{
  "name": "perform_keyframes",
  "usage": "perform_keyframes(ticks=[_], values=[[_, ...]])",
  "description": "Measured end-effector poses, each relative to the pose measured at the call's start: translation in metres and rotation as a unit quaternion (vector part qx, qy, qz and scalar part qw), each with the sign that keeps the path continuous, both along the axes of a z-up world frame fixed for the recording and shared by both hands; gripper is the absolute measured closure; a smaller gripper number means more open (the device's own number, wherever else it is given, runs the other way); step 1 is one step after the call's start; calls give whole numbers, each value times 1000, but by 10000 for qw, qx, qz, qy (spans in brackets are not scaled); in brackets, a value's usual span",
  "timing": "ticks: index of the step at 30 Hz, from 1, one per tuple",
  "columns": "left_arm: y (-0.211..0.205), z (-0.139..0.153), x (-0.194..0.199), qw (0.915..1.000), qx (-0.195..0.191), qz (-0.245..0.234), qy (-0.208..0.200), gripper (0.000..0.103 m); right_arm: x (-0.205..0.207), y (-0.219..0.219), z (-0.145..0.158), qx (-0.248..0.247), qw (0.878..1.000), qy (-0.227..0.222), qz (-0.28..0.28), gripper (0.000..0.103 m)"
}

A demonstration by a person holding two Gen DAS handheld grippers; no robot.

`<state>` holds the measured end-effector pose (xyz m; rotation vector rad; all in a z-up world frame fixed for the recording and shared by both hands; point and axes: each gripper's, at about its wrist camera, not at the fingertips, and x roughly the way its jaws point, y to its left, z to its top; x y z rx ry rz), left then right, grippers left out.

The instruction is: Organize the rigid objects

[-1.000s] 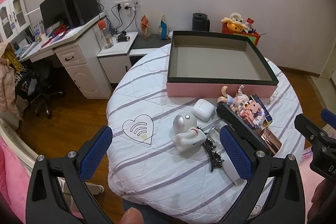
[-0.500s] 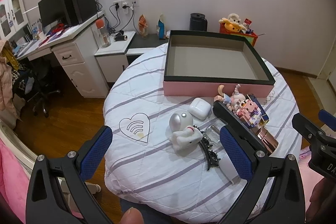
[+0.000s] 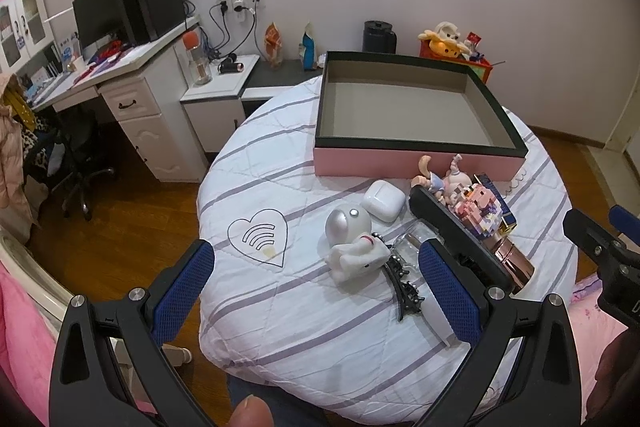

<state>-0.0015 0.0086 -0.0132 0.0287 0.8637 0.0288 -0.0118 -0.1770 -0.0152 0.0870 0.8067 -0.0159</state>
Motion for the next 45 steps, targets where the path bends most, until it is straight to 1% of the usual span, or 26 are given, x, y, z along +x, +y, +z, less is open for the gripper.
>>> perform_keyframes(ticks=[3, 6, 11, 13, 17, 24, 28, 31, 32, 36, 38, 39, 40, 45], values=[[1, -2, 0, 10000, -13, -10, 6, 0, 0, -1, -1, -14, 10000, 13, 4, 0], [3, -9, 3, 10000, 4, -12, 62, 0, 1, -3, -3, -18, 10000, 46, -21, 0], [5, -33, 15, 9994, -128, -27, 335, 0, 5, -7, -9, -13, 9999, 131, -57, 0], [3, -40, 21, 9991, -168, -98, 381, 0, 10, -7, -13, -10, 9998, 186, -56, 0], [1, -53, 36, 9990, -78, -106, 438, 0, 17, -9, -20, -22, 9996, 283, -63, 0], [0, -87, 64, 9967, -183, -54, 784, 0, 32, -14, -33, -7, 9989, 454, -74, 0], [2, -104, 72, 9948, -359, -10, 955, 0, 39, -16, -38, 2, 9986, 516, -67, 0], [10, -112, 74, 9927, -735, 34, 951, 0, 44, -18, -42, 9, 9984, 563, -62, 0], [12, -112, 74, 9924, -798, 43, 937, 1, 45, -18, -44, 11, 9983, 576, -64, 0], [15, -110, 72, 9932, -799, -21, 850, 14, 48, -20, -47, 48, 9981, 610, -51, 0], [16, -109, 70, 9936, -793, -57, 799, 30, 49, -19, -47, 62, 9981, 614, -29, 0], [17, -109, 70, 9940, -753, -65, 787, 45, 50, -19, -47, 64, 9981, 616, -21, 0], [18, -110, 70, 9944, -688, -65, 796, 48, 50, -18, -48, 63, 9981, 619, -9, 0], [23, -109, 72, 9941, -749, -239, 753, 48, 52, -16, -50, 60, 9980, 630, 21, 0]])
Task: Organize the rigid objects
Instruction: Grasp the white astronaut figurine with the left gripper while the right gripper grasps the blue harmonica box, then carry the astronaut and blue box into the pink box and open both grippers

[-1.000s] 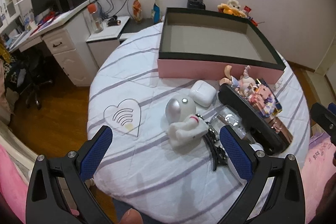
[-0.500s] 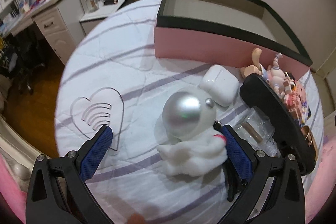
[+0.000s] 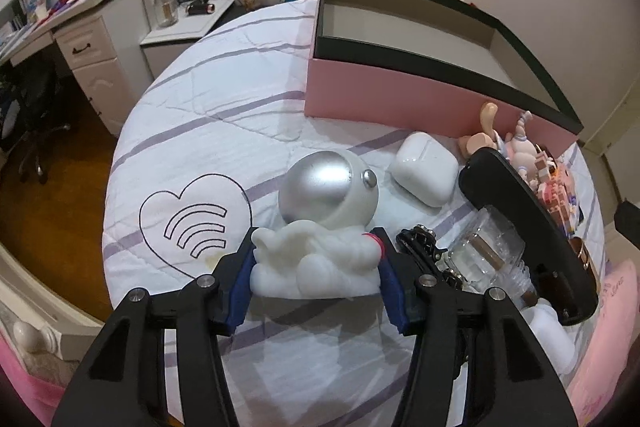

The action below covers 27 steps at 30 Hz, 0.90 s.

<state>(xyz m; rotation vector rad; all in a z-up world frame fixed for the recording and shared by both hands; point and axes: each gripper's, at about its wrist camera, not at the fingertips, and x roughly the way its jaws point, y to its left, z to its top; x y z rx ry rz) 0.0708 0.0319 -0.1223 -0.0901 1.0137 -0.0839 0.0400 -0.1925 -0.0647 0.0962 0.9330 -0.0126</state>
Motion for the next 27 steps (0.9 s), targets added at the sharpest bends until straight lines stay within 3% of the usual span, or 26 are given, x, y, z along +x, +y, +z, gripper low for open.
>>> perform_keyframes(ticks=[18, 21, 25, 27], values=[[2, 10, 5, 9996, -19, -124, -253, 49, 9, -16, -8, 5, 9999, 15, -108, 1], [3, 10, 5, 9996, -25, -123, -270, 49, 16, -20, -10, -17, 10000, 58, -57, 7], [3, 12, 7, 9995, -19, -118, -290, 49, 28, -22, -20, 3, 9994, 306, 132, 31], [3, 11, 6, 9995, -27, -125, -284, 49, 34, -19, -26, -22, 9984, 472, 311, 35]])
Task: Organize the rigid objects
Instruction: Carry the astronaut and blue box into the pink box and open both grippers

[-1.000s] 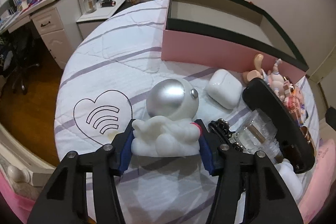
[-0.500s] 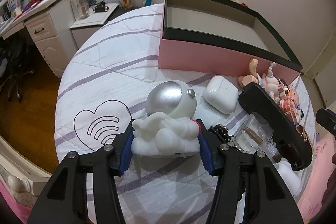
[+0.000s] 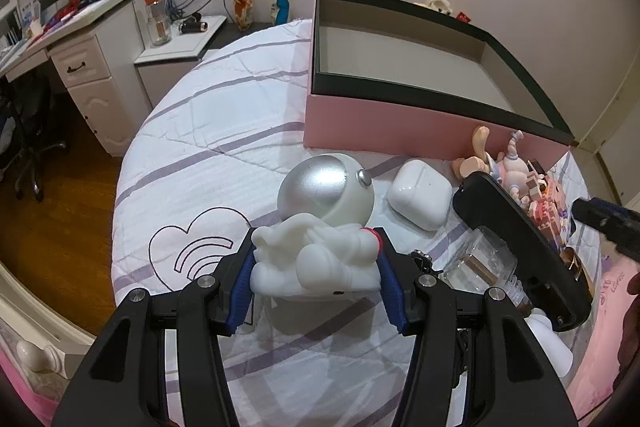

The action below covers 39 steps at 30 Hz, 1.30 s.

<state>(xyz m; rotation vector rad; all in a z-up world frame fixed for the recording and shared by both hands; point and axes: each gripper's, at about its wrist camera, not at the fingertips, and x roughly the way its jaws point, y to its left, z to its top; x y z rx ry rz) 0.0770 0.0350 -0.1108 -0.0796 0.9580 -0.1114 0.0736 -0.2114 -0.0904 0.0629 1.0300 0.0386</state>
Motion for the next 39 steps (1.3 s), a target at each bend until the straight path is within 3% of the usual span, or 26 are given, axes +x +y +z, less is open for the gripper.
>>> perform_keyframes(ticks=[6, 19, 30, 33, 35, 36, 39], values=[[-3, 0, 0, 10000, 23, -45, 14, 49, 8, 10, -2, -1, 9986, 164, 501, 40], [-6, 2, -1, 9999, 66, -107, 8, 49, 27, 13, -7, 109, 9949, 283, 964, 44], [-8, 3, -1, 9999, 81, -87, 8, 49, 38, 14, -17, 335, 9952, 413, 826, 45], [-7, 3, -1, 9999, 79, -95, 1, 49, 44, 9, -26, 500, 9946, 423, 804, 51], [-7, 4, -2, 9999, 89, -100, -8, 49, 42, 8, -22, 649, 9939, 323, 831, 74], [-7, 4, -2, 9999, 90, -102, -11, 49, 41, 9, -20, 564, 9945, 278, 833, 79], [-7, 6, -2, 9999, 74, -103, -40, 49, 36, 12, -17, 393, 9949, 200, 911, 81]])
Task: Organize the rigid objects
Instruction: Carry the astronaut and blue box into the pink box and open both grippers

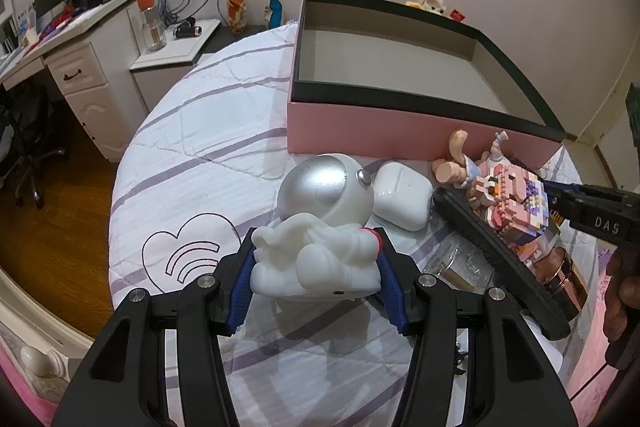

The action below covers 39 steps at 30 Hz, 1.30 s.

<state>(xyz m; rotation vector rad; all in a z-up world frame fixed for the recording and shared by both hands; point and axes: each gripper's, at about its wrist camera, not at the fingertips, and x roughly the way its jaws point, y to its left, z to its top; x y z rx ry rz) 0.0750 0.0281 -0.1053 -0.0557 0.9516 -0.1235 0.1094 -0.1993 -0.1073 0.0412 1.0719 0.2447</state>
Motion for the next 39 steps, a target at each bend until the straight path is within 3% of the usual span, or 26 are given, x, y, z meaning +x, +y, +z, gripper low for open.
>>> perform_keyframes(ticks=[8, 16, 22, 27, 32, 39], values=[[0, 8, -5, 9999, -64, -65, -56, 49, -20, -13, 12, 212, 9996, -166, -123, 81], [-4, 50, 0, 9990, -131, -234, -366, 49, -27, -5, 64, 447, 9963, -727, -17, 81], [-10, 92, 39, 9968, -35, -202, -773, 49, 8, 5, 96, 326, 9938, -1057, 129, 81], [-22, 110, 90, 9954, -17, -242, -926, 49, 66, 8, 92, 206, 9952, -960, 10, 81], [-44, 97, 153, 9971, 9, -375, -656, 49, 130, 3, 65, 189, 9978, -582, -247, 81], [-73, 44, 217, 9986, 132, -493, 117, 49, 183, -6, 26, 45, 9990, -36, -451, 81]])
